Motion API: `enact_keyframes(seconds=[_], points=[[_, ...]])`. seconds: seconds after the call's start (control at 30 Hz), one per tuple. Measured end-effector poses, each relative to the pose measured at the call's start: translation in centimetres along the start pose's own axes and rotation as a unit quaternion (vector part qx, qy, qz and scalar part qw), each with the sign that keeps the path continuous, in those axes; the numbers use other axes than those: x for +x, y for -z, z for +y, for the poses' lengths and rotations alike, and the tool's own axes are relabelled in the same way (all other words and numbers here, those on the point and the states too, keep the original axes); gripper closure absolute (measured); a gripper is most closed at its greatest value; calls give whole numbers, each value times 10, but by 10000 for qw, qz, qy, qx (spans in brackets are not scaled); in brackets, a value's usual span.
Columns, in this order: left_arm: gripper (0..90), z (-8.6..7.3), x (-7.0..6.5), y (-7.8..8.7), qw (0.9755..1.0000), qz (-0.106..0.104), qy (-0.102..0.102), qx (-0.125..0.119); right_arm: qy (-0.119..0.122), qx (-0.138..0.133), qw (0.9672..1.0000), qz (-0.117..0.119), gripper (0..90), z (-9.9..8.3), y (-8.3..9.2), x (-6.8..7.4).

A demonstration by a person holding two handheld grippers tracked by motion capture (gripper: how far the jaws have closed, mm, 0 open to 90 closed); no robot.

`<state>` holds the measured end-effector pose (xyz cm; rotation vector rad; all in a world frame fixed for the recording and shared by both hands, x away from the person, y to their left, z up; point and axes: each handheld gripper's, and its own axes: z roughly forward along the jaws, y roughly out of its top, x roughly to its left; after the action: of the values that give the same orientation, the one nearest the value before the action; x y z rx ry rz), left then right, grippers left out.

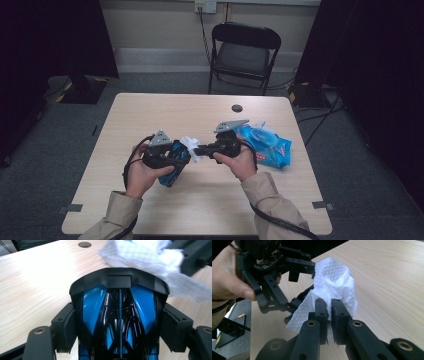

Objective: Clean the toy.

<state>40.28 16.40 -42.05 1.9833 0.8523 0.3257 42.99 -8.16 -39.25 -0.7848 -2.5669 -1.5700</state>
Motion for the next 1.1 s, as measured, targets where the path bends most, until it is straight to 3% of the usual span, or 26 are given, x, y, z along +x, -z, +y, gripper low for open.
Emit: enact_keyframes(seconds=[0.5,0.67,0.9,1.1], points=[[255,1,0,0,10000,59,-43,39,-10,-14,9999,111,847,-12,-1,6],[255,1,1,2,10000,80,23,-49,-17,10,9999,115,848,-17,3,4],[255,4,2,7,9998,81,67,-169,-178,-38,9998,-84,848,-24,17,-8],[255,7,-5,5,9999,-22,-33,-140,-216,-204,9992,-273,848,-15,28,-15]])
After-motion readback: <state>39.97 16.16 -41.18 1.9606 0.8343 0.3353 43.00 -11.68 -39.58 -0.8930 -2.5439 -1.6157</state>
